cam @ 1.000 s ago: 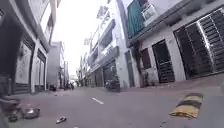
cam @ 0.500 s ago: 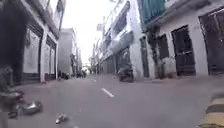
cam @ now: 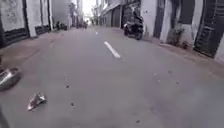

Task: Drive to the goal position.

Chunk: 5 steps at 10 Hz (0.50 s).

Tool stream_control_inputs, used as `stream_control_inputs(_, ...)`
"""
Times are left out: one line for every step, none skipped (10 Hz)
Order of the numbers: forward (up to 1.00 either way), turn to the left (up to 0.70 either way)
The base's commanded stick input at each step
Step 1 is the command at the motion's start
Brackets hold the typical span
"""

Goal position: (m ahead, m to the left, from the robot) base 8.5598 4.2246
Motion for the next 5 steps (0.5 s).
stream_control_inputs(1.0, 0.0)
stream_control_inputs(1.0, 0.0)
stream_control_inputs(1.0, 0.0)
stream_control_inputs(1.0, 0.0)
stream_control_inputs(1.0, 0.0)
